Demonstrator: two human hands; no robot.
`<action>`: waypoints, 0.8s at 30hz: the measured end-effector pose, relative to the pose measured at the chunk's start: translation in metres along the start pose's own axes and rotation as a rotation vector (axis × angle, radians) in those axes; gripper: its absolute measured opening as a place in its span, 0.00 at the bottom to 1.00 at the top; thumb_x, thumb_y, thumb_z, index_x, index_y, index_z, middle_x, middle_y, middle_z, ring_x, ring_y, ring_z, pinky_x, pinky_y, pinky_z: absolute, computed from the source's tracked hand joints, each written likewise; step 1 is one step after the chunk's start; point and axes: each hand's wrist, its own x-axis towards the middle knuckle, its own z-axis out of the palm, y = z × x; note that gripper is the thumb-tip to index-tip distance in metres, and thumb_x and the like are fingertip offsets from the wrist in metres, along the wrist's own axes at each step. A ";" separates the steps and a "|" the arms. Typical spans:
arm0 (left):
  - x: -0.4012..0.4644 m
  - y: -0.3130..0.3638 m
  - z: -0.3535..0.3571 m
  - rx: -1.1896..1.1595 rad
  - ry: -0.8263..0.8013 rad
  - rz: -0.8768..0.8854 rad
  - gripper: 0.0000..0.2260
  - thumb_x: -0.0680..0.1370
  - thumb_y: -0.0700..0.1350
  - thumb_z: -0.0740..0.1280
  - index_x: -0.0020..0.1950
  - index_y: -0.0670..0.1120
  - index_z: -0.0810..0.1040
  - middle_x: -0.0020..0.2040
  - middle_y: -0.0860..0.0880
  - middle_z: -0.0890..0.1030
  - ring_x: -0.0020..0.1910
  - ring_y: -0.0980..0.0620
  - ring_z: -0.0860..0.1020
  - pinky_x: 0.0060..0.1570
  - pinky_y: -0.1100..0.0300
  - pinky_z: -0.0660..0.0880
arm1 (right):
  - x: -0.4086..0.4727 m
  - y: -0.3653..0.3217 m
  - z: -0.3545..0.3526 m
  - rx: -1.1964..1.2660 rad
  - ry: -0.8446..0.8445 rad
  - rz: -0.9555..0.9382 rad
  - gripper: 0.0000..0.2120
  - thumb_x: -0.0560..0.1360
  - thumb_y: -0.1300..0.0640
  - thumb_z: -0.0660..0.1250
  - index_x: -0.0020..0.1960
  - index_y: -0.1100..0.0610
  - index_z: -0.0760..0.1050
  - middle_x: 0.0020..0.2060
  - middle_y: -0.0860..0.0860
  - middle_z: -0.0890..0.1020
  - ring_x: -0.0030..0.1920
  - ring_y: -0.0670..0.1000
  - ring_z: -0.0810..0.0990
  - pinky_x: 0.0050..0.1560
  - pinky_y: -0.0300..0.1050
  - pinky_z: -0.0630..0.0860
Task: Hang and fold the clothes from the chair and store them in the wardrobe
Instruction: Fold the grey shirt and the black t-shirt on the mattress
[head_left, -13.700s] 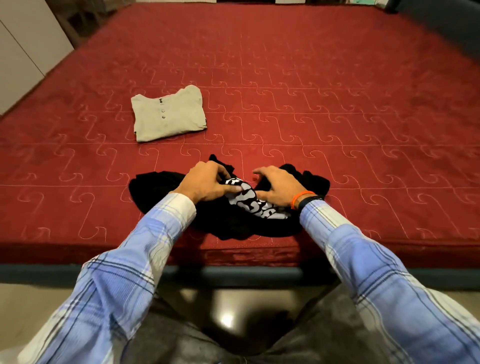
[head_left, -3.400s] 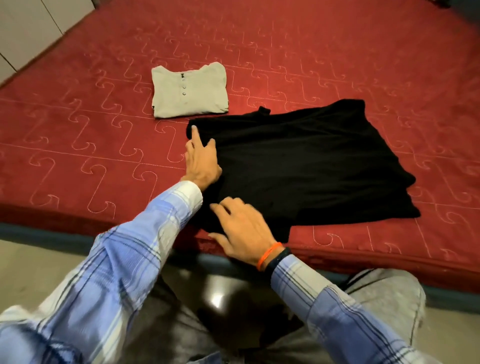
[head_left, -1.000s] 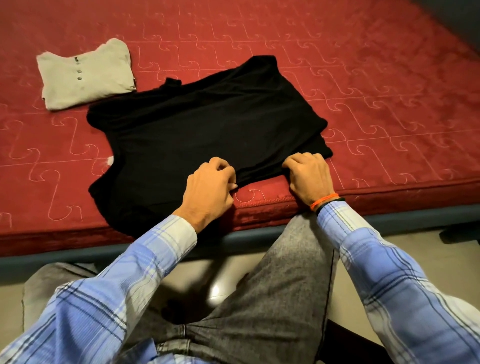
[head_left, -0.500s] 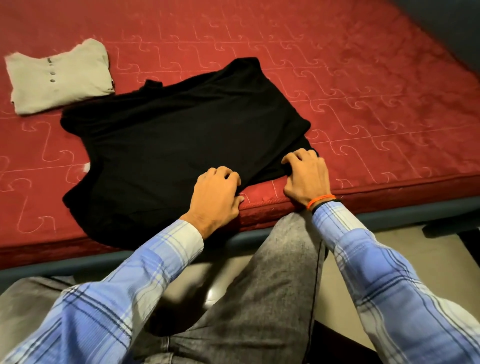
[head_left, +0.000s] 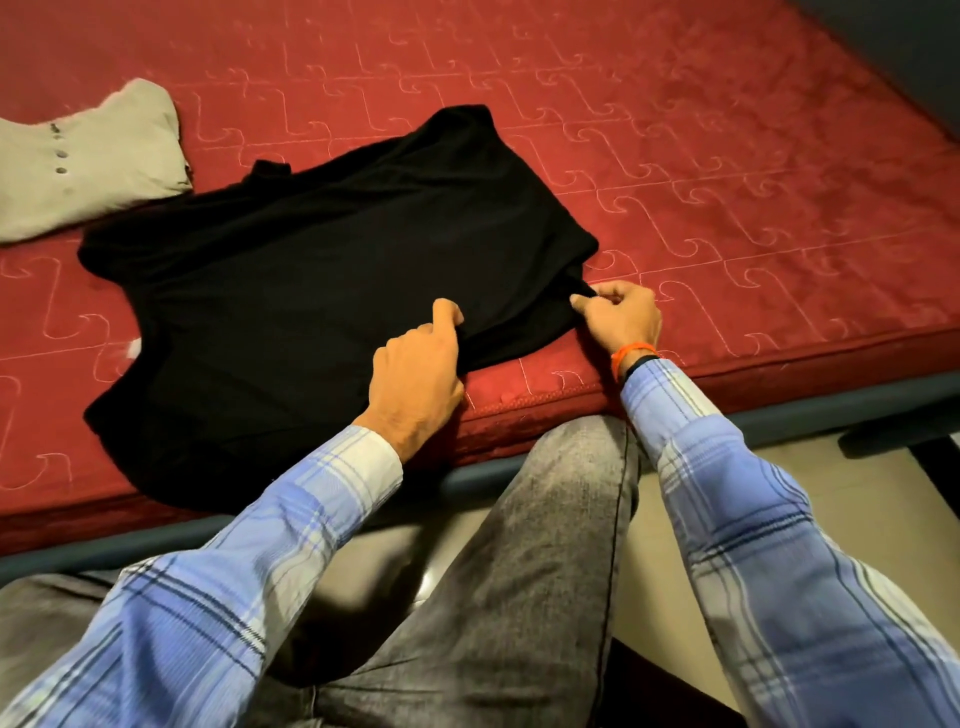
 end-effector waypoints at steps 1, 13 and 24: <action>0.000 0.000 0.000 -0.004 0.004 -0.011 0.18 0.75 0.37 0.62 0.63 0.47 0.65 0.48 0.46 0.81 0.44 0.38 0.79 0.40 0.52 0.66 | 0.000 -0.001 -0.001 0.077 0.012 0.016 0.06 0.67 0.54 0.75 0.44 0.51 0.83 0.40 0.48 0.85 0.43 0.48 0.83 0.49 0.39 0.74; 0.012 0.002 0.016 0.151 -0.059 0.012 0.13 0.80 0.52 0.65 0.60 0.48 0.80 0.64 0.50 0.74 0.60 0.45 0.73 0.45 0.53 0.70 | 0.013 0.011 -0.003 0.049 -0.027 0.015 0.08 0.63 0.50 0.77 0.35 0.50 0.79 0.32 0.49 0.84 0.35 0.50 0.85 0.44 0.49 0.83; -0.009 0.017 0.018 -0.179 -0.117 0.045 0.06 0.75 0.50 0.71 0.50 0.55 0.81 0.65 0.55 0.74 0.62 0.48 0.75 0.61 0.48 0.72 | 0.010 0.006 -0.020 0.458 0.112 0.228 0.05 0.70 0.63 0.63 0.36 0.58 0.76 0.39 0.56 0.82 0.27 0.51 0.81 0.30 0.45 0.80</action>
